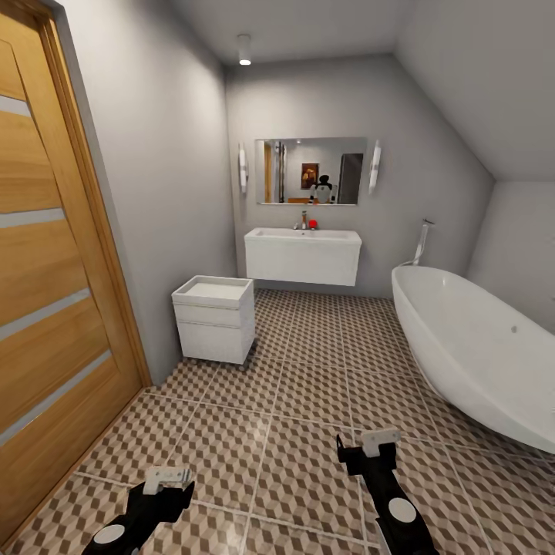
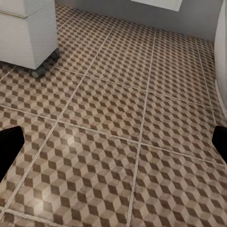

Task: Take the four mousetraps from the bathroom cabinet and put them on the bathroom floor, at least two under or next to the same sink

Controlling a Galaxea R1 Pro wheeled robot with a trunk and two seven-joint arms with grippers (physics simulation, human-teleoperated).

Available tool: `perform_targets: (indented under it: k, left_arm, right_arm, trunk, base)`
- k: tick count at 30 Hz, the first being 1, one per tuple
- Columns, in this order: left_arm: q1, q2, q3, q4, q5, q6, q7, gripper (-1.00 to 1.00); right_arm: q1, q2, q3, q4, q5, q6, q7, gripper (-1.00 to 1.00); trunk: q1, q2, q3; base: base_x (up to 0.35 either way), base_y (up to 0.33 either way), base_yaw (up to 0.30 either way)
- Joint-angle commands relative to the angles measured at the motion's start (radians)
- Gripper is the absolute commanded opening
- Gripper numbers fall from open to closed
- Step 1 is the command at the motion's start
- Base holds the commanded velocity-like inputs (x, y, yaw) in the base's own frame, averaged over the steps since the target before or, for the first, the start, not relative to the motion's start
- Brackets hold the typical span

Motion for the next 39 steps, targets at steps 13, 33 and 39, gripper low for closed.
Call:
perform_targets:
  k: [13, 33, 39]
  left_arm:
    - [0.000, 0.001, -0.003, -0.001, 0.001, 0.006, -0.001, 1.00]
    - [0.000, 0.000, -0.018, 0.002, 0.001, 0.005, -0.001, 1.00]
    - [0.000, -0.001, -0.023, 0.003, 0.001, 0.004, -0.001, 1.00]
  right_arm:
    - [-0.001, 0.001, 0.001, -0.001, 0.010, 0.008, -0.004, 1.00]
    - [-0.001, -0.001, 0.001, -0.001, 0.010, 0.008, -0.004, 1.00]
    - [-0.001, -0.001, 0.001, -0.001, 0.010, 0.008, -0.004, 1.00]
  trunk:
    - [0.000, -0.001, 0.009]
    - [0.000, -0.001, 0.028]
    - [0.000, -0.001, 0.034]
  base:
    - [0.000, 0.000, -0.230]
    - [0.000, 0.000, -0.260]
    - [0.000, 0.000, -0.260]
